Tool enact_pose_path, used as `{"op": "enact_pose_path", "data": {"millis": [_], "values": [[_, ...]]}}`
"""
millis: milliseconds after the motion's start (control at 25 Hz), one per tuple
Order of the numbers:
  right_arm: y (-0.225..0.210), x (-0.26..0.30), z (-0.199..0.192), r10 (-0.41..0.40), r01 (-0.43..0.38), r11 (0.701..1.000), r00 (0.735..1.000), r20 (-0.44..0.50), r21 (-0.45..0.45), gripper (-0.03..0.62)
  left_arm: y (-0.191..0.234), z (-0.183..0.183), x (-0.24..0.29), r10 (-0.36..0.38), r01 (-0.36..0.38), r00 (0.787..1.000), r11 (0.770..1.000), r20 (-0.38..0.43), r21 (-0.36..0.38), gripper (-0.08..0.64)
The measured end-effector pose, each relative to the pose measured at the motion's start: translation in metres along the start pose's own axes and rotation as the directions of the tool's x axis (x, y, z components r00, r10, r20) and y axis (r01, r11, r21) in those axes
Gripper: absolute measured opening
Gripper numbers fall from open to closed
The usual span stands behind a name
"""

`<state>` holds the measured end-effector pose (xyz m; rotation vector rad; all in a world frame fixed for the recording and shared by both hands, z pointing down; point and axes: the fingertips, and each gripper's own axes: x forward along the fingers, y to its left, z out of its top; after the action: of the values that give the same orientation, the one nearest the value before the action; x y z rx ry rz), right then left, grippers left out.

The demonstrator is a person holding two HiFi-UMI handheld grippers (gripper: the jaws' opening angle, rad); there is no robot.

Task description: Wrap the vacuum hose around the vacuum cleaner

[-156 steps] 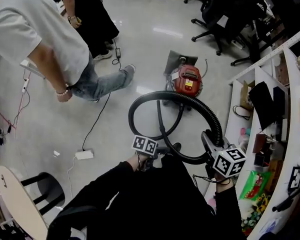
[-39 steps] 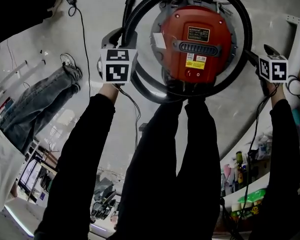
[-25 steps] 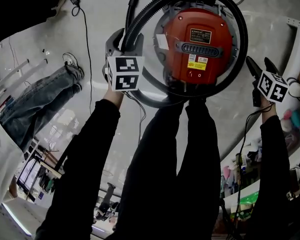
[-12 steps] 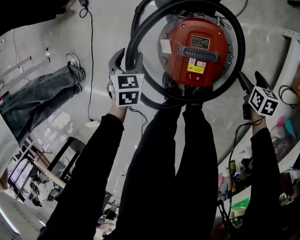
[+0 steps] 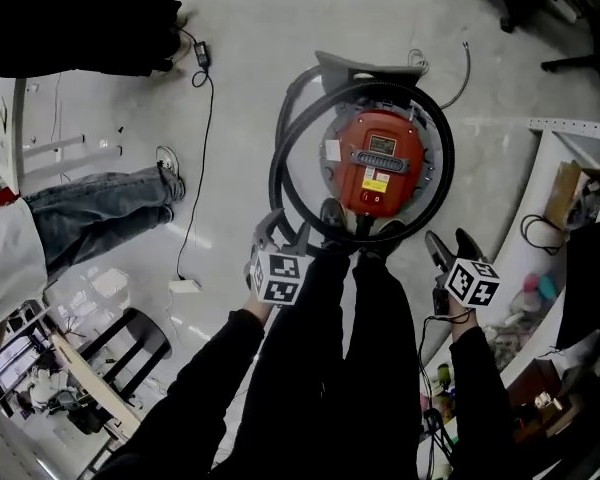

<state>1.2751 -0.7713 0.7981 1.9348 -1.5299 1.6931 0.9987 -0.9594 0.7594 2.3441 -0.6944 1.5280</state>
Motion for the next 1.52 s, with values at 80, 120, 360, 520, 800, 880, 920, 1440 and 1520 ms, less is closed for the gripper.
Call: {"op": "enact_pose_path", "data": {"millis": [80, 120, 360, 520, 800, 880, 920, 1440, 1520], "values": [[0.026, -0.032, -0.004, 0.031, -0.031, 0.999, 1.0, 0.0, 0.009, 0.382, -0.01, 0.004, -0.038, -0.021, 0.021, 1.0, 1.0, 0.005, 0.008, 0.23], [0.039, -0.05, -0.007, 0.053, -0.053, 0.998, 0.999, -0.002, 0.018, 0.35, -0.016, 0.005, -0.061, -0.034, 0.034, 0.999, 0.999, 0.006, 0.012, 0.23], [0.114, -0.136, 0.003, 0.212, -0.212, 0.977, 0.977, -0.003, -0.012, 0.105, -0.058, 0.039, -0.184, -0.122, 0.12, 0.988, 0.992, 0.093, 0.033, 0.23], [0.154, -0.171, 0.018, 0.27, -0.27, 0.954, 0.963, -0.017, -0.133, 0.069, -0.081, 0.071, -0.233, -0.153, 0.143, 0.972, 0.987, 0.181, 0.067, 0.229], [0.207, -0.224, 0.049, 0.23, -0.202, 0.933, 0.971, 0.06, -0.297, 0.06, -0.109, 0.122, -0.286, -0.273, 0.243, 0.911, 0.961, 0.31, 0.133, 0.229], [0.223, -0.235, 0.052, 0.197, -0.154, 0.928, 0.976, 0.096, -0.34, 0.061, -0.104, 0.126, -0.302, -0.306, 0.267, 0.889, 0.951, 0.342, 0.157, 0.229], [0.232, -0.239, 0.055, 0.185, -0.133, 0.926, 0.976, 0.118, -0.354, 0.061, -0.099, 0.127, -0.308, -0.32, 0.276, 0.878, 0.946, 0.355, 0.169, 0.229], [0.393, -0.259, 0.033, 0.131, 0.017, 0.901, 0.941, 0.311, -0.433, 0.026, 0.028, 0.034, -0.367, -0.382, 0.367, 0.812, 0.922, 0.441, 0.123, 0.218], [0.415, -0.258, 0.019, 0.131, 0.02, 0.894, 0.943, 0.305, -0.447, 0.026, 0.041, 0.006, -0.367, -0.405, 0.396, 0.814, 0.911, 0.417, 0.112, 0.216]]}}
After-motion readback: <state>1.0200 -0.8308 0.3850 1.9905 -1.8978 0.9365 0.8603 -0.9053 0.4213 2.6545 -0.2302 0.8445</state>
